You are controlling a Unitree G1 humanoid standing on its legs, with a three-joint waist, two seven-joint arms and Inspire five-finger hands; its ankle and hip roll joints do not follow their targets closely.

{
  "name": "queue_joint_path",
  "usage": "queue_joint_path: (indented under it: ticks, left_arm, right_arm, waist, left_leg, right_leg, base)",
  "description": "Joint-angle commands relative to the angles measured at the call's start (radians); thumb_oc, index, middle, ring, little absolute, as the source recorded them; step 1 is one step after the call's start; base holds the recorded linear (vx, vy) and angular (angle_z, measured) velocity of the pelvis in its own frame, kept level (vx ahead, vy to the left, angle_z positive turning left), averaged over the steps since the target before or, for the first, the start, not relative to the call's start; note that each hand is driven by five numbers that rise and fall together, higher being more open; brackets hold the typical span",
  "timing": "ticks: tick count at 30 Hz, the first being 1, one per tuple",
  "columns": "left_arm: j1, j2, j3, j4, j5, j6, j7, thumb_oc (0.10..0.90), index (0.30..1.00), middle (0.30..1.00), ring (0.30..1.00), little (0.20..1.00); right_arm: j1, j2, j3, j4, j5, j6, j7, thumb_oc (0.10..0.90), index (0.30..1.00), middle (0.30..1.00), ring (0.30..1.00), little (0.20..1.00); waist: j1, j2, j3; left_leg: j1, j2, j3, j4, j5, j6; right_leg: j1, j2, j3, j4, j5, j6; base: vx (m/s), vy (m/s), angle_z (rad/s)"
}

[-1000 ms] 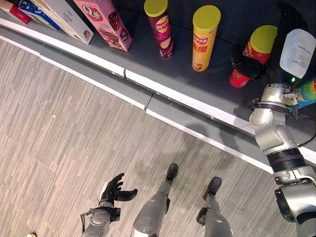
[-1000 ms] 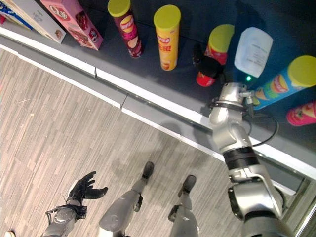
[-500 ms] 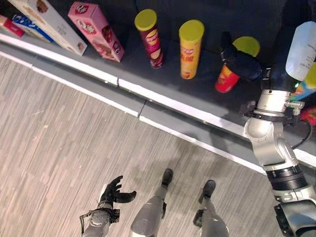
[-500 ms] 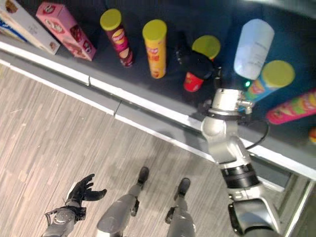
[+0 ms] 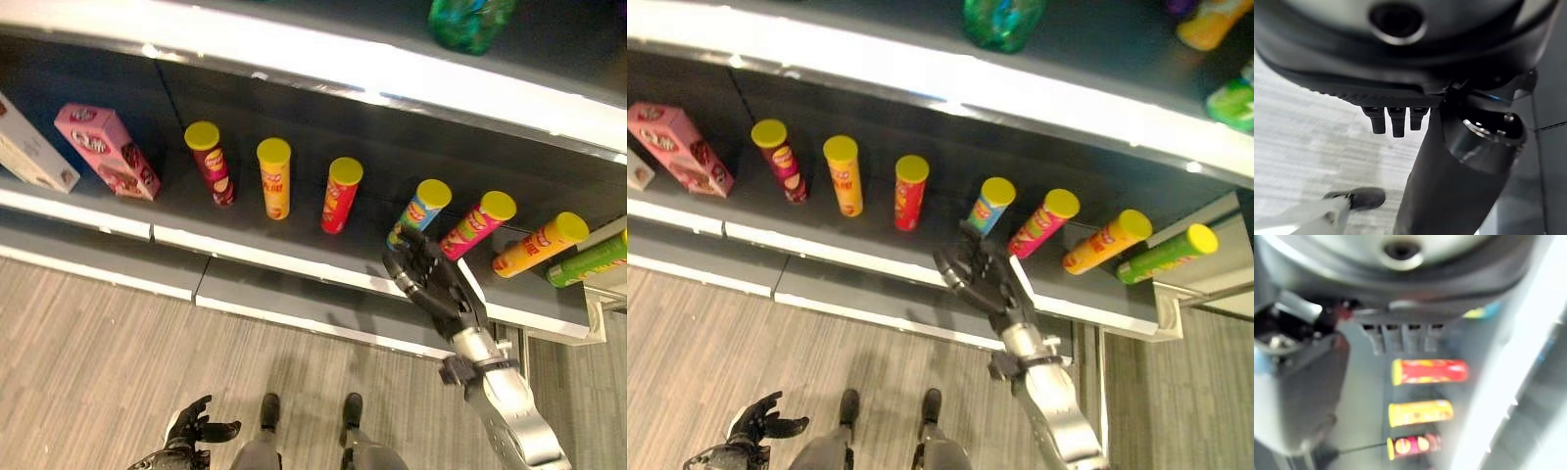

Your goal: Put the goods on the table back onto the shelves and tidy them up.

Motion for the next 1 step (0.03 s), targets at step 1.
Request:
queue_joint_path:
  ticks: [1]
  left_arm:
    - [-0.014, 0.062, -0.005, 0.045, 0.016, -0.046, -0.034, 0.800, 0.900, 0.900, 0.900, 0.900]
  right_arm:
    - [-0.071, -0.063, -0.007, -0.049, 0.058, -0.041, 0.106, 0.800, 0.900, 0.900, 0.900, 0.900]
  waist:
    - [-0.008, -0.016, -0.065]
  left_leg:
    - [0.028, 0.068, 0.047, 0.004, -0.083, -0.063]
  right_leg:
    - [0.076, -0.066, 0.003, 0.006, -0.075, 0.113]
  base:
    - [0.06, 0.003, -0.28]
